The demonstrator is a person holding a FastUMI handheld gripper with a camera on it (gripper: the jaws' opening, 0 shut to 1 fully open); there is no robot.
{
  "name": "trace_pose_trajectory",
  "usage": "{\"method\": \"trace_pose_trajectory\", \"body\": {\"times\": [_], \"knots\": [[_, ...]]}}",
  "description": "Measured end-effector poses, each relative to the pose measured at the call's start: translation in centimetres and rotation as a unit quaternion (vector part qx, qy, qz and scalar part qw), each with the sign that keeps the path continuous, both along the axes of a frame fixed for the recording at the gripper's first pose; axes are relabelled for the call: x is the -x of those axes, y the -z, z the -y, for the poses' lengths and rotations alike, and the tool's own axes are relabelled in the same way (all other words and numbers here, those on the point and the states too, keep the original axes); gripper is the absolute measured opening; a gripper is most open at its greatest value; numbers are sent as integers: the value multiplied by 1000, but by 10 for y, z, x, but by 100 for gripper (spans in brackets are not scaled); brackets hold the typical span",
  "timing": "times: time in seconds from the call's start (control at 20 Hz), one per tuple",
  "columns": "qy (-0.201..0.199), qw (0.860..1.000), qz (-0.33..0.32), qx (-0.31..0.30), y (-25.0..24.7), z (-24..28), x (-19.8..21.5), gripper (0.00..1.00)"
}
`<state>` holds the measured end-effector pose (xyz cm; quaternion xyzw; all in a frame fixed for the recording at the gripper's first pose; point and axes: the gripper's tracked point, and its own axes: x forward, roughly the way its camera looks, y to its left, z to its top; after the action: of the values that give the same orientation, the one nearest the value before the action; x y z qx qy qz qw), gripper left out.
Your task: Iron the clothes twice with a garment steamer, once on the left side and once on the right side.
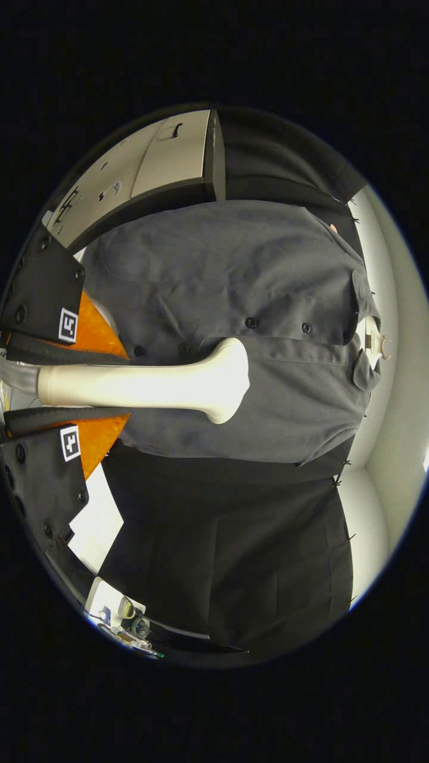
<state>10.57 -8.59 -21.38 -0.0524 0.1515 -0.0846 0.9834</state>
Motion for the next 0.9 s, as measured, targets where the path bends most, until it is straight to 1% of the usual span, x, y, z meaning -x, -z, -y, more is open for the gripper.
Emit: {"method": "trace_pose_trajectory", "body": {"times": [0.3, 0.65, 0.9], "knots": [[4, 1000, -18, -7, 21, -1, 6, 37], [6, 1000, -25, -4, 41, 4, 10, 37], [13, 999, -50, -5, 62, 10, 25, 37]]}}
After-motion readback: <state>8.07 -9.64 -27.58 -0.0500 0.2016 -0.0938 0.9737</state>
